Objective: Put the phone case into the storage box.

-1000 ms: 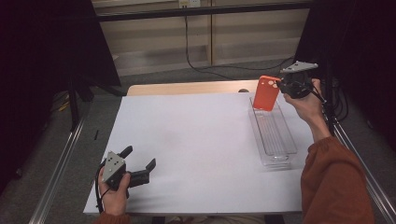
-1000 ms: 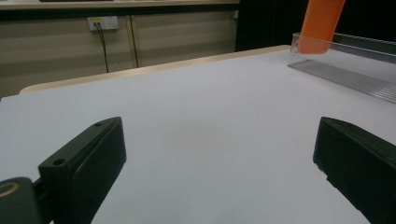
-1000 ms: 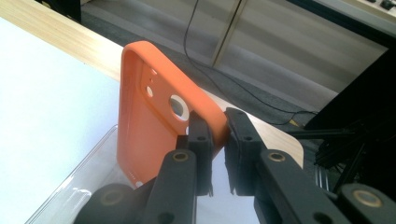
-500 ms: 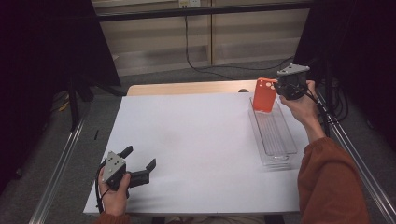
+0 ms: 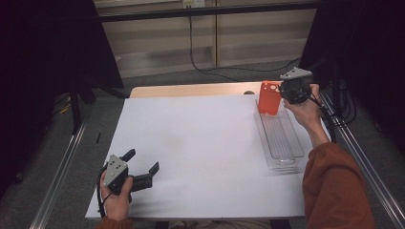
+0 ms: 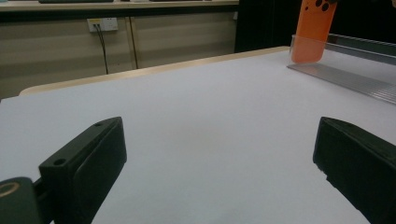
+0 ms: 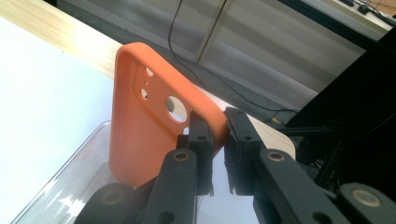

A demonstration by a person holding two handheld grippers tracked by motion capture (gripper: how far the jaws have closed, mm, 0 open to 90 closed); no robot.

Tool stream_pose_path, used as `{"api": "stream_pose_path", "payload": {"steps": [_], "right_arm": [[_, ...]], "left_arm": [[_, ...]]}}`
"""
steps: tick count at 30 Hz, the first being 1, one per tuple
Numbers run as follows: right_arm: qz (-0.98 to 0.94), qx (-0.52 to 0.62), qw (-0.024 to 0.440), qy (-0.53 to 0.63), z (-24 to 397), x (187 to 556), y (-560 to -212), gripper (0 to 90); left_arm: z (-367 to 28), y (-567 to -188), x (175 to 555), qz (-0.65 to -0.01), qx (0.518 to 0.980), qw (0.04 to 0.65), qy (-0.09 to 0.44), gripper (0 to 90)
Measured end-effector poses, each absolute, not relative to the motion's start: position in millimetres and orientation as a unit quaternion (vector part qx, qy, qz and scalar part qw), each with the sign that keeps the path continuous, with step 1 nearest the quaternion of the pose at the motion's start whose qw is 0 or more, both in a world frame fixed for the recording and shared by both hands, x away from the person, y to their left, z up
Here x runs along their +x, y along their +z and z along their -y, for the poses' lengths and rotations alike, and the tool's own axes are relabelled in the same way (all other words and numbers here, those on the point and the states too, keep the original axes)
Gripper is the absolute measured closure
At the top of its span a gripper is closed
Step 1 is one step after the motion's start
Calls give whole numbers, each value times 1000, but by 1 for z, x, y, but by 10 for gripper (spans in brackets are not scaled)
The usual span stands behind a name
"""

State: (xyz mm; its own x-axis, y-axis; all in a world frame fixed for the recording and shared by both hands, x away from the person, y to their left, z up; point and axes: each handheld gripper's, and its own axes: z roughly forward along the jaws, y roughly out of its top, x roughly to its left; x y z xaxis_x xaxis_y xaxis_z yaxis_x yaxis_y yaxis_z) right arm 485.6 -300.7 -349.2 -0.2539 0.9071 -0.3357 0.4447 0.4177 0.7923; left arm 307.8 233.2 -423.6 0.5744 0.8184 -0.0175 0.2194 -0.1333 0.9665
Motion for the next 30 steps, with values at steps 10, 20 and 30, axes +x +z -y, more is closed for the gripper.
{"api": "stream_pose_path", "payload": {"steps": [10, 20, 30], "right_arm": [[-740, 461, 398, 286, 305, 485, -355, 810], [-765, 444, 369, 285, 309, 497, -348, 805], [-769, 448, 356, 284, 314, 508, -348, 805]], "left_arm": [[-233, -424, 308, -369, 702, 542, 276, 26], [-232, -424, 309, -369, 704, 541, 273, 27], [-232, -425, 309, -370, 705, 541, 272, 27]]}}
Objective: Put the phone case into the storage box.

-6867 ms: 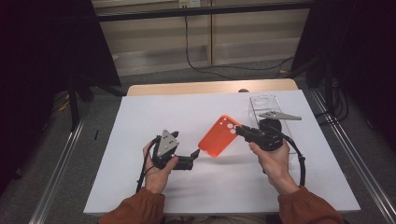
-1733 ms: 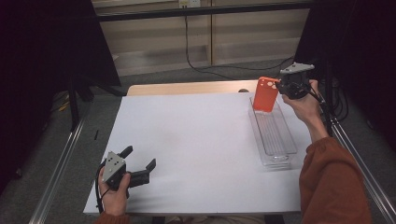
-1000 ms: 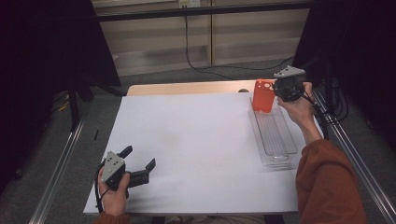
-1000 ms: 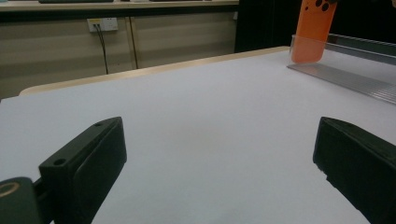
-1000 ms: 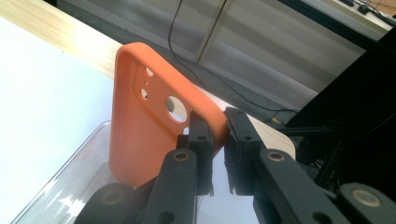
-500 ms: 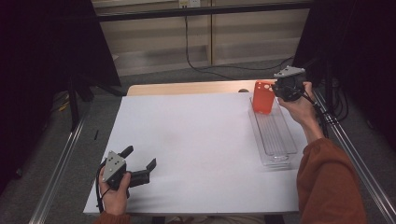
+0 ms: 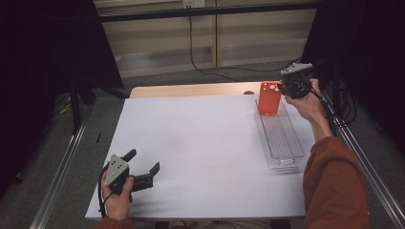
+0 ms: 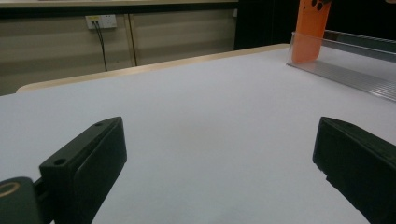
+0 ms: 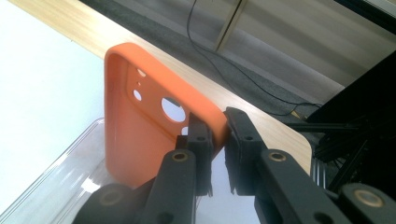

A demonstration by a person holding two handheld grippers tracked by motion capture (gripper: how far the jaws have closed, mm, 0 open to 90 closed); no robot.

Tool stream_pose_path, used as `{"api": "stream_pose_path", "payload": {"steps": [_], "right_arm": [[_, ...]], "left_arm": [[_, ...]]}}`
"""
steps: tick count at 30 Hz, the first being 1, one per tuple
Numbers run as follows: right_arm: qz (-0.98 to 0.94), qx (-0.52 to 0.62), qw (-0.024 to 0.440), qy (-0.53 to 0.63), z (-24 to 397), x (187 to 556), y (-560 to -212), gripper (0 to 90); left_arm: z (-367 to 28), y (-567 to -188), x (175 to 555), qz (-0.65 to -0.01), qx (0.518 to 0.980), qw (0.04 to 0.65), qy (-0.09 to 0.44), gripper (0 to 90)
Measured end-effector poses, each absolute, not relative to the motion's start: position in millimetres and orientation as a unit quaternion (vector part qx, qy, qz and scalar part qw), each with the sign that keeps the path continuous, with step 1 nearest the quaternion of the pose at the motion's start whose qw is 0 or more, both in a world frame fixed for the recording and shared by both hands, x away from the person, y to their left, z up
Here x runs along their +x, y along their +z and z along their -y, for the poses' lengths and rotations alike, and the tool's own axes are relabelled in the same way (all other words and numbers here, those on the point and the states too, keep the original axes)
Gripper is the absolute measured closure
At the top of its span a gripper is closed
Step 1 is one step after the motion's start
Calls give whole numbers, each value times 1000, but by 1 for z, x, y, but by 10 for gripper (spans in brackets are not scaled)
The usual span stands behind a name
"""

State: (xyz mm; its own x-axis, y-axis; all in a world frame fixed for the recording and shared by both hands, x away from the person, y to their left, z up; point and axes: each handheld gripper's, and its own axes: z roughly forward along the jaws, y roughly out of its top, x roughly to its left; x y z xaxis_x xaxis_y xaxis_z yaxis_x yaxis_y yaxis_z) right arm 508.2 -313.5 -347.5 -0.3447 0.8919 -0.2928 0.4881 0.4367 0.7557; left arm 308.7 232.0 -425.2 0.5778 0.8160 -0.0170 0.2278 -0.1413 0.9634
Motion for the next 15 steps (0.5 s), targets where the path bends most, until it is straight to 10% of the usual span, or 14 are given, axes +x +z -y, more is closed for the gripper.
{"api": "stream_pose_path", "payload": {"steps": [15], "right_arm": [[-752, 468, 358, 296, 316, 513, -352, 800]], "left_arm": [[-232, -426, 310, -373, 705, 540, 270, 29]]}}
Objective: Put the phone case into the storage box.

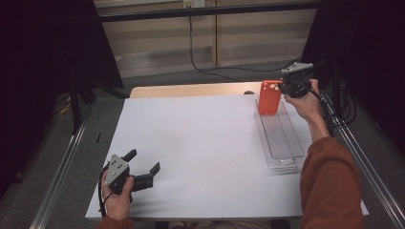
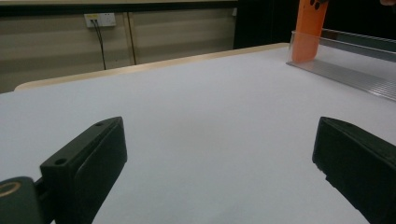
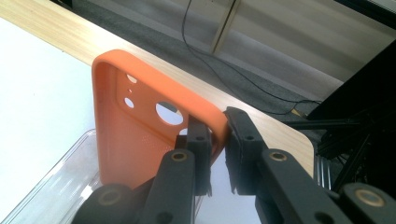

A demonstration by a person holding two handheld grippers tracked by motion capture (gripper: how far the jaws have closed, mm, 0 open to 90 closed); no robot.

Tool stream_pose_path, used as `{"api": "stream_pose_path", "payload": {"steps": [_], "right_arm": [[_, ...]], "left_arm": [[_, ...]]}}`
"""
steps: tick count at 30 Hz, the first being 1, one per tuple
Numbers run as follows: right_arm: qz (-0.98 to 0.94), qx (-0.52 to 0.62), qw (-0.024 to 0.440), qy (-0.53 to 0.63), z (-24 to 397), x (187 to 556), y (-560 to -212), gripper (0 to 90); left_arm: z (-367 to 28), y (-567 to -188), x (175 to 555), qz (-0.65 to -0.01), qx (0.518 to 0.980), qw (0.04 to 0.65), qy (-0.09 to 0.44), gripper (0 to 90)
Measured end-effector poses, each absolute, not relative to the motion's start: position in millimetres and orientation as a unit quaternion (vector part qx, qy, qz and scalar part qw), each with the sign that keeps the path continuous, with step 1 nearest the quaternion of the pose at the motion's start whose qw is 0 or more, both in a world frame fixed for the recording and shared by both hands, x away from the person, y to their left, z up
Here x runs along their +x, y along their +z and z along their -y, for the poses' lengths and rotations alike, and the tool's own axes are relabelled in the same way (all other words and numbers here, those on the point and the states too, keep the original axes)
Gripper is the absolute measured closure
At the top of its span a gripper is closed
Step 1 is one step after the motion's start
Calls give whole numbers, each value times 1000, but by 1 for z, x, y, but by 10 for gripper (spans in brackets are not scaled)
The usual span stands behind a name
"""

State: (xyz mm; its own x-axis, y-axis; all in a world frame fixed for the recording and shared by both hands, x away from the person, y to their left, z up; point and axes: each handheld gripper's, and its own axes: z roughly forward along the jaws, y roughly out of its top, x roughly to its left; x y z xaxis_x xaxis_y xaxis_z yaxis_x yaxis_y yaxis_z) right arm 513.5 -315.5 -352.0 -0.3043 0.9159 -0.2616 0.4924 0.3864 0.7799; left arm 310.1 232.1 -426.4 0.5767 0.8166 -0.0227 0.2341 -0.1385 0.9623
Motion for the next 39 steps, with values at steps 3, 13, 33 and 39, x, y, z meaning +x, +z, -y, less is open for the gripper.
{"api": "stream_pose_path", "payload": {"steps": [3, 13, 33, 39], "right_arm": [[-748, 473, 358, 298, 316, 515, -353, 799], [-744, 479, 360, 296, 315, 518, -354, 794], [-728, 500, 352, 310, 320, 518, -355, 589], [-723, 510, 343, 316, 323, 517, -356, 487]], "left_arm": [[-232, -426, 310, -372, 705, 540, 271, 29], [-232, -427, 310, -368, 708, 540, 266, 29], [-233, -426, 310, -369, 705, 541, 271, 29], [-233, -426, 310, -370, 705, 540, 272, 29]]}}
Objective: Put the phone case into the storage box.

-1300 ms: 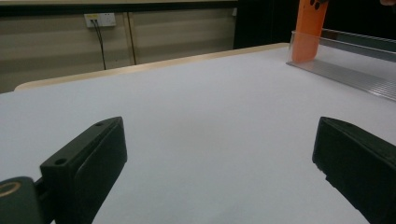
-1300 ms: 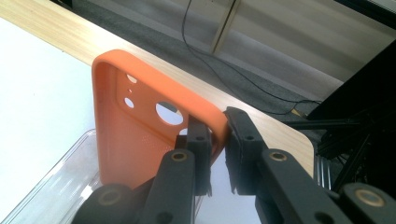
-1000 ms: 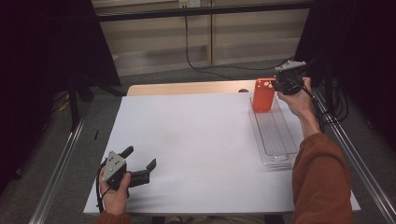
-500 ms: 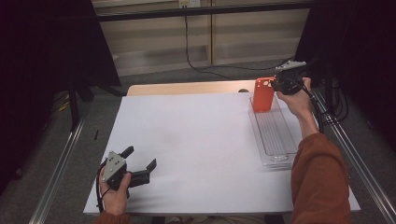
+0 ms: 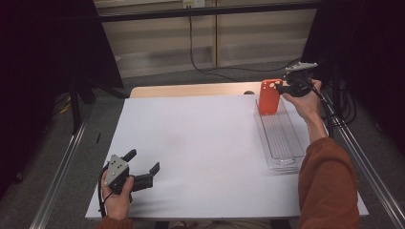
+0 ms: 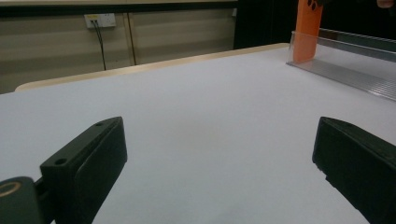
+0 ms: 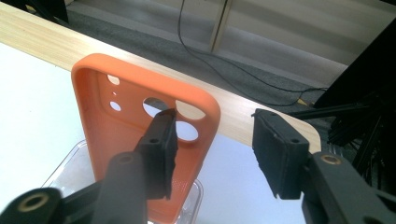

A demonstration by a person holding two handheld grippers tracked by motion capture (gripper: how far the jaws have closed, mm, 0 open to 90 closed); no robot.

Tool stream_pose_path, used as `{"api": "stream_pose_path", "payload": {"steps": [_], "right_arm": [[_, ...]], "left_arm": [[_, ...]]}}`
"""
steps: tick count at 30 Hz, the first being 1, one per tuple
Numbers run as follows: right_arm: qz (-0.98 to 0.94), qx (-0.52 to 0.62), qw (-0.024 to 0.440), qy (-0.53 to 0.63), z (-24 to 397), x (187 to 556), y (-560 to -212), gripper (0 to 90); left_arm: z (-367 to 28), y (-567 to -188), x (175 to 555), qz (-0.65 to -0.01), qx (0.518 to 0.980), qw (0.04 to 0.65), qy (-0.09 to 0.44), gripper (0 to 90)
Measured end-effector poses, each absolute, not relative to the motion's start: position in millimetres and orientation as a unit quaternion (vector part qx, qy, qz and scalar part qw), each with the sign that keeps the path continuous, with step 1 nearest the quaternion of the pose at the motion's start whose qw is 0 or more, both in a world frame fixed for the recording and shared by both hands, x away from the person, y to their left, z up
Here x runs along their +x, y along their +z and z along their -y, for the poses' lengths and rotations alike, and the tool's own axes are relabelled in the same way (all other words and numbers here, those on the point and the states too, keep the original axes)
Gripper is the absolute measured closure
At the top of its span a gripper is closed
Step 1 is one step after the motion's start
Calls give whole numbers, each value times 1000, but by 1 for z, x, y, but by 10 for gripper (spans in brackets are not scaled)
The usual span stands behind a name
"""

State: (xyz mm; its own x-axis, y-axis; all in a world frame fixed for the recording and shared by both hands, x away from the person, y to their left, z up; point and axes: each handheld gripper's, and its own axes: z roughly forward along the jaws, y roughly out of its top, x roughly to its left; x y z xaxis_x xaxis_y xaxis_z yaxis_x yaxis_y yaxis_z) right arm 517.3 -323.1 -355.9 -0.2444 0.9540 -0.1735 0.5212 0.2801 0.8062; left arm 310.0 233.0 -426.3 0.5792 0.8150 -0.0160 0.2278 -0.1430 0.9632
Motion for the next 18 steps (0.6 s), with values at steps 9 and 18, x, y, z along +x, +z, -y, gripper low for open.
{"api": "stream_pose_path", "payload": {"steps": [9, 18], "right_arm": [[-720, 515, 348, 309, 324, 516, -355, 344], [-721, 520, 338, 310, 324, 515, -356, 251]], "left_arm": [[-233, -426, 310, -371, 704, 541, 273, 29], [-234, -425, 309, -371, 703, 540, 276, 30]]}}
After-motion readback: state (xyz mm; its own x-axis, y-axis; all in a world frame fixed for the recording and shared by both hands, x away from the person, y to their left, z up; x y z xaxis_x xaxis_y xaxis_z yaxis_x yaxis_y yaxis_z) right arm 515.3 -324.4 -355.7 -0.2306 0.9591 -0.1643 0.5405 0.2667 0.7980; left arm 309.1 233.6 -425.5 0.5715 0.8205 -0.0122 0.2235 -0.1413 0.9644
